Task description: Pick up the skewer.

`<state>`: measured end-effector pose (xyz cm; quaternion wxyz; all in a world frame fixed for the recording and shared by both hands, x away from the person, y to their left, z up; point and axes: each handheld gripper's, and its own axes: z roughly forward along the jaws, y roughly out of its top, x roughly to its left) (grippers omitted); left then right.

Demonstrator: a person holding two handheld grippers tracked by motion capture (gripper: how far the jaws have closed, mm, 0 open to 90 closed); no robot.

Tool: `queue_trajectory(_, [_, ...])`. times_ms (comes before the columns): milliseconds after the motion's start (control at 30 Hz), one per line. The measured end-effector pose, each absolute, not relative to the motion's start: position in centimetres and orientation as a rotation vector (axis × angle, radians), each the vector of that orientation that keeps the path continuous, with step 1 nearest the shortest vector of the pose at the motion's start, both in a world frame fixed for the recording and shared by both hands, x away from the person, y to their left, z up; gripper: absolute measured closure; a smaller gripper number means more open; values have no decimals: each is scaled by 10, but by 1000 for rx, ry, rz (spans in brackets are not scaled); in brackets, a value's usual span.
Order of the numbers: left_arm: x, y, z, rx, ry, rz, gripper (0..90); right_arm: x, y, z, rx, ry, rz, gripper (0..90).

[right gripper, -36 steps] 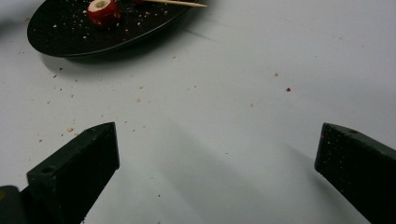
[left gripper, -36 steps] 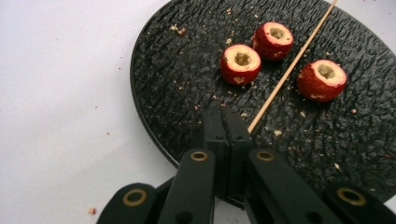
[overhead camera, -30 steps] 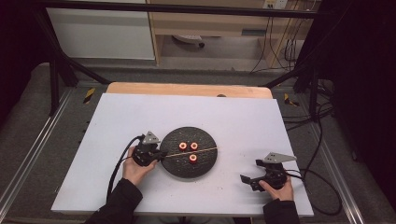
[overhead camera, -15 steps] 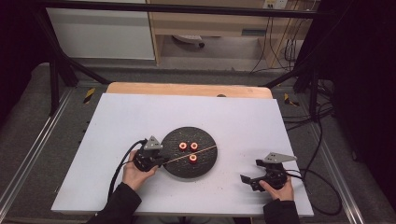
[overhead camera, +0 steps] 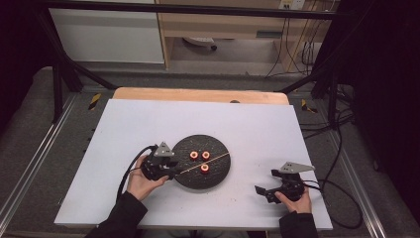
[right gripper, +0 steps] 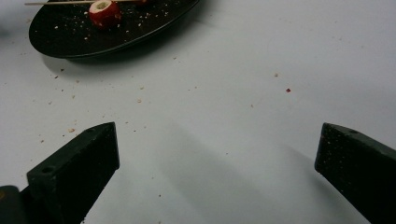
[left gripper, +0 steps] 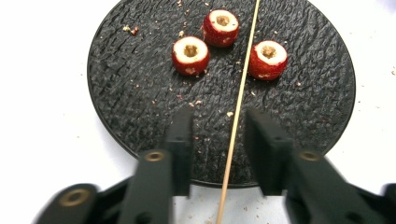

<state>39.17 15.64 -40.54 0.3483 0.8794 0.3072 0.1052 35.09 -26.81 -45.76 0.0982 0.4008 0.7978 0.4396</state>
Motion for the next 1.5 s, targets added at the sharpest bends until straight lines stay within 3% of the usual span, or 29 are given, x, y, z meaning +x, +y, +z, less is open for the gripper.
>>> queue_trajectory(167, [398, 147, -404, 2366, 780, 231, 509, 351, -268, -458, 1190, 2362, 1303, 6])
queue_trajectory(400, [405, 135, -408, 2442, 762, 188, 498, 351, -268, -458, 1185, 2367, 1297, 6])
queue_trajectory(1367, [410, 112, -412, 2619, 666, 218, 874, 351, -268, -458, 1184, 2372, 1304, 6])
queue_trajectory(1500, [409, 111, -412, 2621, 651, 221, 877, 351, -268, -457, 1185, 2372, 1304, 6])
